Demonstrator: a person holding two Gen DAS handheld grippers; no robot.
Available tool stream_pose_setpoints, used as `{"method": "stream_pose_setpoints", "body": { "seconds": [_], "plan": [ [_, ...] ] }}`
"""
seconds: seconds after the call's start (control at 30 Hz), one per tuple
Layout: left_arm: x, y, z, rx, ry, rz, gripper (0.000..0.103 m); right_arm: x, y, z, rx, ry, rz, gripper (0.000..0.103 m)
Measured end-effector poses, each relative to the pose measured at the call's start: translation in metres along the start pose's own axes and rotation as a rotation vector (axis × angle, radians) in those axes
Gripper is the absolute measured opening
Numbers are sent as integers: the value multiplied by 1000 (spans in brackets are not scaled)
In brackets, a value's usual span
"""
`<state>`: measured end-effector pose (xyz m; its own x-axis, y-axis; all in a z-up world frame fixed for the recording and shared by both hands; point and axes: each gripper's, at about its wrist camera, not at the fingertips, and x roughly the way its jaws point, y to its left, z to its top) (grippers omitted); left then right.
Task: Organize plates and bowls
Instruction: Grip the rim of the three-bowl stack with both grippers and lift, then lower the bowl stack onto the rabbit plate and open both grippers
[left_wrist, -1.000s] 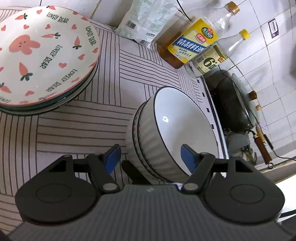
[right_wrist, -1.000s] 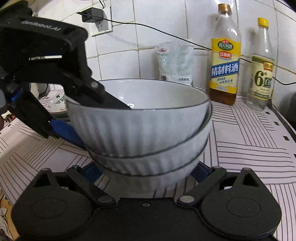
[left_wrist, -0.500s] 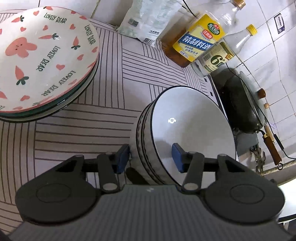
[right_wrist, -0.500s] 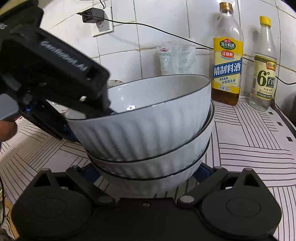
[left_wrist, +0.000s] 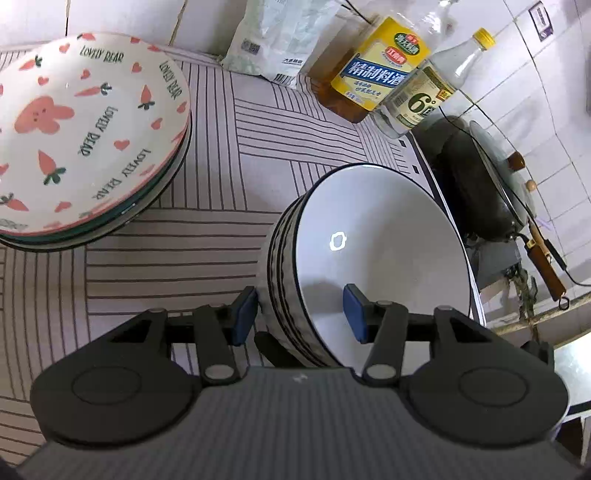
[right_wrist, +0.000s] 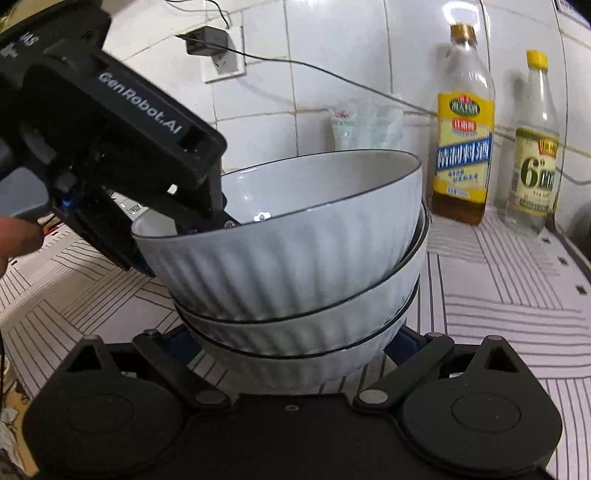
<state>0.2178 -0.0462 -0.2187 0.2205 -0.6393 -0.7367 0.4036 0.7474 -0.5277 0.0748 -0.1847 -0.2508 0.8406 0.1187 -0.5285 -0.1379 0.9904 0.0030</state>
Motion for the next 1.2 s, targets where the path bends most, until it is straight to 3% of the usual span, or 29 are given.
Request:
{"method": "stream_pose_setpoints", "body": {
  "seconds": [0.4, 0.73, 1.0, 1.2],
  "plan": [
    [-65, 10, 10, -30, -78, 35, 49, -11, 30, 33, -38, -74, 38, 100],
    [-125, 51, 29, -89, -171, 110, 49, 13, 76, 81, -94, -120, 149, 100],
    [-130, 94, 50, -123, -193, 131, 49, 54, 103, 98, -111, -102, 201, 100],
    [-116, 113, 65, -78, -169, 146, 50, 85, 111, 103, -114, -57, 190, 100]
  ]
}}
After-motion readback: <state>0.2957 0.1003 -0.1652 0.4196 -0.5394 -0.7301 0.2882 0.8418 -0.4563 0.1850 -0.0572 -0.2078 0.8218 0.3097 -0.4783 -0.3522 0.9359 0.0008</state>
